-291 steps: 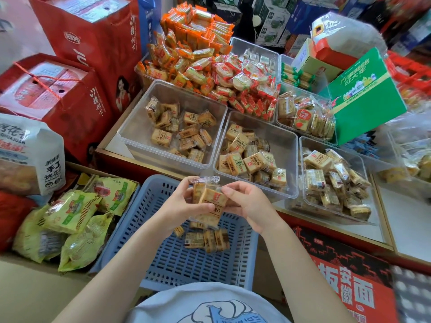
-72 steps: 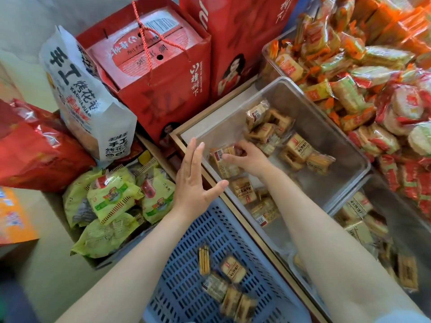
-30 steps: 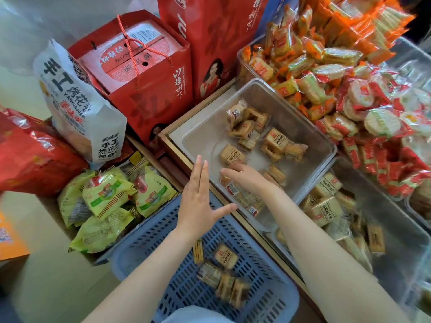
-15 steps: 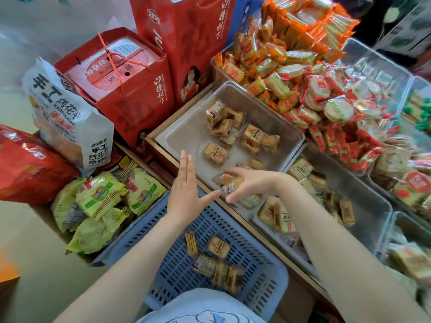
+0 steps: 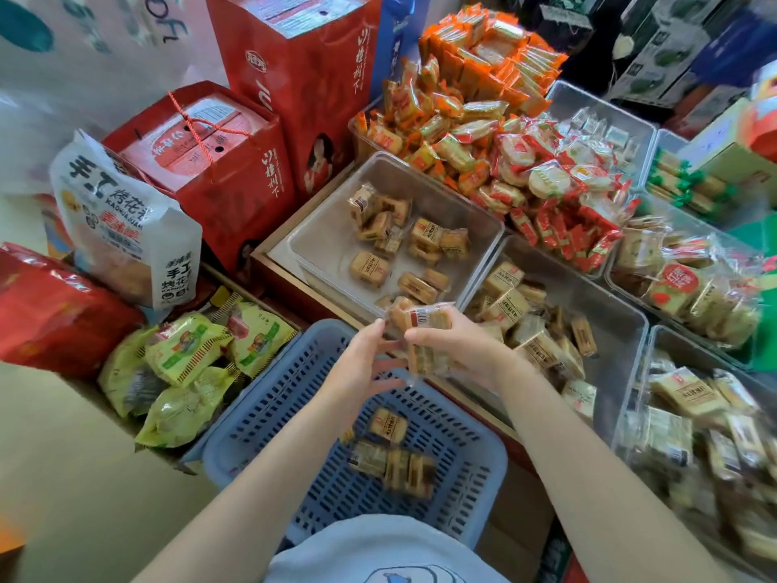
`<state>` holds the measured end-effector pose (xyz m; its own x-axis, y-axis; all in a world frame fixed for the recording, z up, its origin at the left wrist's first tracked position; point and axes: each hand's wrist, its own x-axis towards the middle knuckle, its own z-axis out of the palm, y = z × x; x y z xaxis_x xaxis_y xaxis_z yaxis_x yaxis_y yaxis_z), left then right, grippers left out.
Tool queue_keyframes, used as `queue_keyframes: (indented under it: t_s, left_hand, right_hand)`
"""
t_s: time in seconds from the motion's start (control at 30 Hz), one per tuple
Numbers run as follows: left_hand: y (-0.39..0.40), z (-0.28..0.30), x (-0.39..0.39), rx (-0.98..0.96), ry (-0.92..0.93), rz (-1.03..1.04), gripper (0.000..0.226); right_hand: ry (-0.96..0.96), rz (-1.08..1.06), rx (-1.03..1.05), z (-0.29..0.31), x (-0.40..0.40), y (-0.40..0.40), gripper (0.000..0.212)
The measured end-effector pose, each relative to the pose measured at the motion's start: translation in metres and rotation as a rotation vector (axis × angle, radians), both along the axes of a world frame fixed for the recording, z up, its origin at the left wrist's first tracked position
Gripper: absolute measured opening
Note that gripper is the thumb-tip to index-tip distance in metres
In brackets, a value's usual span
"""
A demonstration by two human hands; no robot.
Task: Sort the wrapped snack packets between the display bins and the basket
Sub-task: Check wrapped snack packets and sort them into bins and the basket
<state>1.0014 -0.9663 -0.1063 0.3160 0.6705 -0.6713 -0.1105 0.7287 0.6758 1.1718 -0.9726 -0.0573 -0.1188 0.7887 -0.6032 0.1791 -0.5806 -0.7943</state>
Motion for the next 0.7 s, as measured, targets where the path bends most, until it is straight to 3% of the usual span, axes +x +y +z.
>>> queue_keyframes:
  t_s: [0.07, 0.17, 0.33, 0.43, 0.57, 0.7]
  left_hand:
    - [-0.013, 0.008, -0.003, -0.062, -0.031, -0.023, 0.036]
    - [-0.035, 0.011, -0.017, -0.073, -0.104, -0.116, 0.043]
    - [-0.051, 0.012, -0.032, -0.075, -0.204, -0.178, 0.048]
    - [-0.053, 0.012, -0.035, -0.098, -0.209, -0.144, 0.037]
    - [-0.049, 0.008, -0.047, -0.071, -0.145, -0.143, 0.026]
    - [-0.054, 0.01, -0.058, 0.053, -0.087, -0.305, 0.035]
  right_hand:
    - [0.075, 0.028, 0.0, 0.001, -0.009, -0.025, 0.023]
    - [0.138, -0.008, -0.004, -0.006, -0.022, -0.057, 0.048]
    - [0.399, -0.291, 0.007, -0.009, -0.031, -0.097, 0.059]
    - [0.565, -0.473, 0.02, -0.01, -0.032, -0.114, 0.046]
    - [0.512, -0.699, -0.019, -0.021, -0.038, -0.126, 0.032]
    - [0.391, -0.627, 0.025, -0.026, -0.047, -0.136, 0.047]
